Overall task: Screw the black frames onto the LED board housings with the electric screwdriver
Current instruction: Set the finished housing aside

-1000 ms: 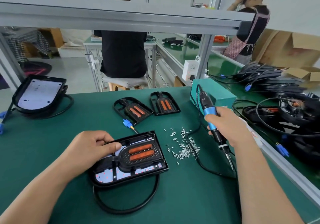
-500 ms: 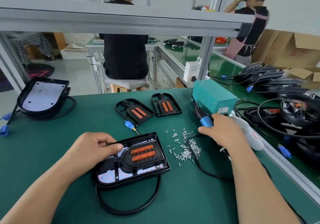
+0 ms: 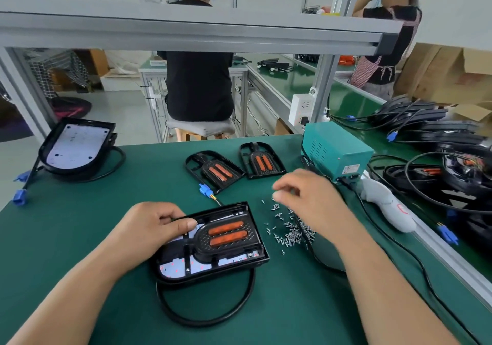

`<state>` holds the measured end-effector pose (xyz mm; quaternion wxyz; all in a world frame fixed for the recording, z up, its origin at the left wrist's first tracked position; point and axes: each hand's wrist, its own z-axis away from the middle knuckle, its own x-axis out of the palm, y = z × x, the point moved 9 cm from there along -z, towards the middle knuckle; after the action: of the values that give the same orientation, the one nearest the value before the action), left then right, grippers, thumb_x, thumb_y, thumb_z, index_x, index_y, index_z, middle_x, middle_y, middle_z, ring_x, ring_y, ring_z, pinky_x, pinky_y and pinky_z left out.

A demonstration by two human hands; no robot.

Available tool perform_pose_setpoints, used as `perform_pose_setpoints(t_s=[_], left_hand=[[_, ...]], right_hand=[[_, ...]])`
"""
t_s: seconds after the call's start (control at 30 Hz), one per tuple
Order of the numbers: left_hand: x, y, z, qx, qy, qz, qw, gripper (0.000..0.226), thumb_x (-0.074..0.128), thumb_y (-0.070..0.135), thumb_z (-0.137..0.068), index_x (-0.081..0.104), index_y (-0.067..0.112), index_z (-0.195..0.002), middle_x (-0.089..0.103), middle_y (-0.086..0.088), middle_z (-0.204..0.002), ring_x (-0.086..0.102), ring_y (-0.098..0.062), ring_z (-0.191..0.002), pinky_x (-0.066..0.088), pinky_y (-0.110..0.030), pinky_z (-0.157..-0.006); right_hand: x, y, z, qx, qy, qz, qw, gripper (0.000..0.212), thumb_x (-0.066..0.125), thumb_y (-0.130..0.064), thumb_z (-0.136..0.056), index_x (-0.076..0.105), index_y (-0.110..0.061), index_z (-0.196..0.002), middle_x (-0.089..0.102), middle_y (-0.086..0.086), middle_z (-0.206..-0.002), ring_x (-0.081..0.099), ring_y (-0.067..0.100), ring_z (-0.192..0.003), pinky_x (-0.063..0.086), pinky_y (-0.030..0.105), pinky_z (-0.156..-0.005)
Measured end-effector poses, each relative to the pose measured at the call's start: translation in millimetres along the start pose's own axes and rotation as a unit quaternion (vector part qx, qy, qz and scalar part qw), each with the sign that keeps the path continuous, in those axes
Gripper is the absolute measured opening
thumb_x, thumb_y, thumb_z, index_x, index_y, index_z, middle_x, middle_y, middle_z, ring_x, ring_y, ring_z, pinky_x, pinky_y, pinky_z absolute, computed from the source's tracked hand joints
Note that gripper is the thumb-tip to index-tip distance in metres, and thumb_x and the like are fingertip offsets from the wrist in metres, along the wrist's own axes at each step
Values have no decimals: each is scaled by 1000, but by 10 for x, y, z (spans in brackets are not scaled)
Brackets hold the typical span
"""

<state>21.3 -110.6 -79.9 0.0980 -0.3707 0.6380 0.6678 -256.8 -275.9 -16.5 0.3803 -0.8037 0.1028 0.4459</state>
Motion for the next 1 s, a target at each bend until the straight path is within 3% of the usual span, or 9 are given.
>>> perform_pose_setpoints(t_s=[0.1,0.2,0.33,0.57,0.77,0.93,1.0], left_hand=[[-43,2,6,8,23,2,1000,60,70,84,-68,77,28,-88,44,2,-57,34,-10,-57,32,-30,-59],[-80,4,20,14,42,0,999,52,74,77,-75,76,27,-87,41,6,-56,33,-9,-56,31,-28,-56],[-70,20,9,12,44,0,999,35,80,61,-84,75,26,-84,36,7,-55,29,-9,-55,27,-28,-54],[-86,30,17,7,33,17,999,51,74,77,-71,78,28,-85,38,6,-57,32,-10,-58,29,-30,-59],[-178,31,35,9,21,45,999,48,77,72,-67,79,27,-81,39,4,-57,31,-13,-57,27,-27,-55],[-272,-8,34,9,18,69,997,54,82,75,-63,79,24,-81,43,2,-57,33,-14,-56,30,-23,-52],[-270,-16,39,8,11,71,997,63,82,83,-59,79,24,-82,44,0,-58,34,-15,-57,30,-24,-53]], right_hand=[[458,-183,33,-56,-125,63,989,19,70,-48,-97,71,-33,-107,58,-20,-97,50,0,-97,42,29,-85],[674,-261,75,-83,-168,83,979,17,69,-45,-99,60,-31,-95,52,-14,-92,45,9,-94,40,36,-80],[727,-269,70,-89,-167,81,979,24,67,-45,-101,59,-23,-96,55,-8,-95,48,13,-94,43,37,-83],[761,-362,61,-99,-158,83,979,22,66,-43,-99,63,-21,-99,57,-8,-93,51,14,-94,48,41,-85],[809,-413,37,-72,-145,107,981,24,66,-51,-96,65,-28,-98,61,-11,-94,54,13,-95,51,40,-83],[851,-480,26,-61,-147,123,979,32,68,-63,-87,53,-35,-81,55,-15,-84,48,7,-86,41,32,-70],[871,-525,33,-56,-165,116,978,31,68,-61,-84,56,-33,-84,56,-13,-84,52,8,-86,46,34,-72]])
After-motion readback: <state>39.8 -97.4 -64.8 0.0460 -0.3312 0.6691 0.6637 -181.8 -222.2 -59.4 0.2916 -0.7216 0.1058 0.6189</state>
